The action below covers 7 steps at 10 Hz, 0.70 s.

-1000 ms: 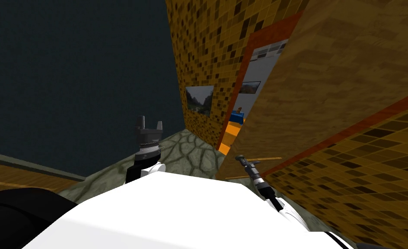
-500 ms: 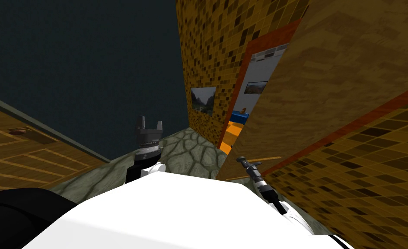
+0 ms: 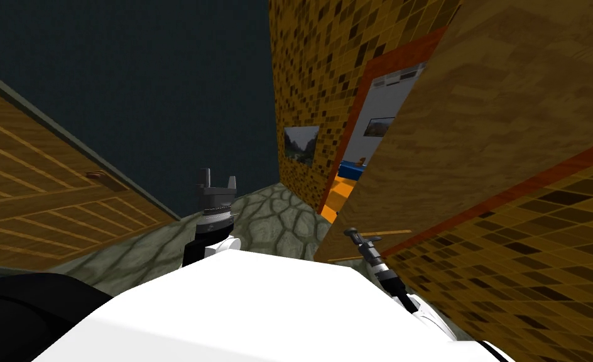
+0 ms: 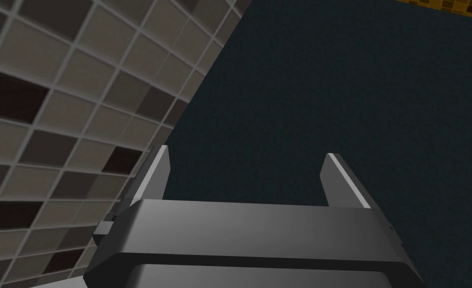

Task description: Pull the door open

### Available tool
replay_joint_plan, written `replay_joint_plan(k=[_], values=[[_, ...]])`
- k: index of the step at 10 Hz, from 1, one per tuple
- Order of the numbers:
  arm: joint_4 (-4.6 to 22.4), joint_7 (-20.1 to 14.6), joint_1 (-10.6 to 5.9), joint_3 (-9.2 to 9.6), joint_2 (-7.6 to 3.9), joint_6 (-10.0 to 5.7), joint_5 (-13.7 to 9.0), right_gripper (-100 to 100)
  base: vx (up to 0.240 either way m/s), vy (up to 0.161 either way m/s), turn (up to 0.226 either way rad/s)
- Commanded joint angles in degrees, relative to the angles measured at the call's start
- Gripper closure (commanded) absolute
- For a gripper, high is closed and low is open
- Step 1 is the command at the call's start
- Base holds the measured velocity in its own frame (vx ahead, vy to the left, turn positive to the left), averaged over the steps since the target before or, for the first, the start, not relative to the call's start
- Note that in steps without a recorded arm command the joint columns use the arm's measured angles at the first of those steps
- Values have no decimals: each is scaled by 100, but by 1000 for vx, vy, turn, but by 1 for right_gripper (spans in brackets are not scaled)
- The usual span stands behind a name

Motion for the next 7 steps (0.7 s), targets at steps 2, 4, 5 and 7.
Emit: replay_joint_plan(k=[2,4,5,7], values=[[60,2,30,-4,-34,-90,-2,100,-181,-80,151],[100,-2,35,-2,-48,-148,-3,100,-178,-93,152],[126,-5,39,-1,-56,-185,-3,100,-209,-81,173],[173,-10,46,1,-72,-252,-4,100,-202,-118,167]])
